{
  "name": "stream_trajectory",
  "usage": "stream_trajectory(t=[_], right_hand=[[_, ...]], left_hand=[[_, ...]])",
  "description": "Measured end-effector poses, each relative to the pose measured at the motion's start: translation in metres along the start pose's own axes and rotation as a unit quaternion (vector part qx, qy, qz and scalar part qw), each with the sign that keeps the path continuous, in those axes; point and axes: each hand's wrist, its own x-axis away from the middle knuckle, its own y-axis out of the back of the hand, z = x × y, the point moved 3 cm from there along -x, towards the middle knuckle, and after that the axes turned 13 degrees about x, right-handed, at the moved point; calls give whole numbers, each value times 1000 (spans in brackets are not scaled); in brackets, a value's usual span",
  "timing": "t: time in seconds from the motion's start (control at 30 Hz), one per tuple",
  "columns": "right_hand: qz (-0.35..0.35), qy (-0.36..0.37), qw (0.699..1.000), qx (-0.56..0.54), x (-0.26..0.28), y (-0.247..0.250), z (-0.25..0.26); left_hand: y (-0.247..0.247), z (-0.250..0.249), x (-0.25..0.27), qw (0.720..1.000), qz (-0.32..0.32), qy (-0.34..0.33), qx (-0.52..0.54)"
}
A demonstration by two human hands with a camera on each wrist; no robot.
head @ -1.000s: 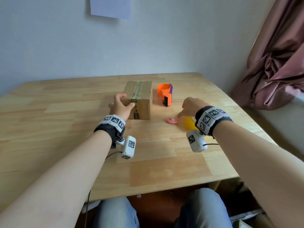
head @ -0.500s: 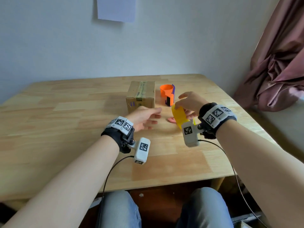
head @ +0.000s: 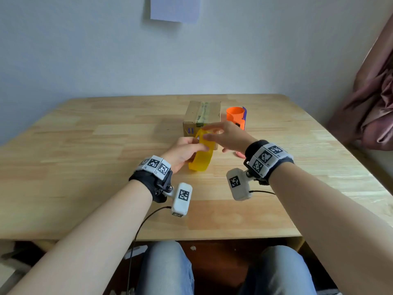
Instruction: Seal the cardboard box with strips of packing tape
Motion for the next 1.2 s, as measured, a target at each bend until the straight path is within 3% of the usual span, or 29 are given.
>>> stream_trajectory(t=[0.23,0.47,0.73,0.93,1.2], right_hand=[[-66,43,996,32,-15,4,4],[-61,-42,996,57,-21,10,-11],[-91,-29,992,80,-21,11,-13],[-104,-3,989,107,-22,10,-4],[-116,3,981,157,-20,18,8]], left_hand=[[1,0,-5,999,-2,-23,-30],[-2,0,-3,996,31,-34,-82],[-9,-6,-6,995,32,-35,-92],[-7,-9,-8,986,-26,-71,-148],[-5,-4,-12,994,-49,-53,-84]])
